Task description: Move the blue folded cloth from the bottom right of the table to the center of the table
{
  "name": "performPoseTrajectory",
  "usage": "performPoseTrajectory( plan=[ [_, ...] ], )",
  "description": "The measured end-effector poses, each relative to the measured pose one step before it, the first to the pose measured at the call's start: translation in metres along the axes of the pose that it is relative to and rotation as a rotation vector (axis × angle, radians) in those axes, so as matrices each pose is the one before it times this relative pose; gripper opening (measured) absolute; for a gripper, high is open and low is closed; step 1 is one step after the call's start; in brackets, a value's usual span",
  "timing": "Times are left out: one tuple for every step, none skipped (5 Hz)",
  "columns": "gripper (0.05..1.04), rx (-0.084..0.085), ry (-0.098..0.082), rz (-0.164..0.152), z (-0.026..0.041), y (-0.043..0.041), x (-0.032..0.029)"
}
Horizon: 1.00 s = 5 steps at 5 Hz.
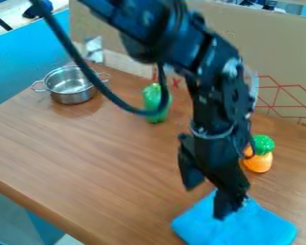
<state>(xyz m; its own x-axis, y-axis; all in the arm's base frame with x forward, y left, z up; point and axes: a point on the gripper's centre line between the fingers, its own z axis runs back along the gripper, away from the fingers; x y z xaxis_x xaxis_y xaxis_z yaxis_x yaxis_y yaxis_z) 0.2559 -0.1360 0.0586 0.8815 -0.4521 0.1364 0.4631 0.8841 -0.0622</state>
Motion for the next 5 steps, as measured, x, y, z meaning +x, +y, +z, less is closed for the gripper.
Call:
performPoseTrajectory(
  plan=[
    [1.001,-0.0084,0.0047,0.0164,-0.01296,-0.01447,0.00956],
    [1.001,0.0676,-0.0014,-0.052,0.00103,-0.01861,0.00775],
    [1.001,0.0237,0.0042,-0.0363,-0.00015,-0.01428,-0.00019],
    [1.001,0.0216,0.0627,0.0167,-0.01533,0.00747,-0.00371],
    [1.001,0.0088,0.0436,0.0147,-0.01204,0.01506,0.00577]
  ],
)
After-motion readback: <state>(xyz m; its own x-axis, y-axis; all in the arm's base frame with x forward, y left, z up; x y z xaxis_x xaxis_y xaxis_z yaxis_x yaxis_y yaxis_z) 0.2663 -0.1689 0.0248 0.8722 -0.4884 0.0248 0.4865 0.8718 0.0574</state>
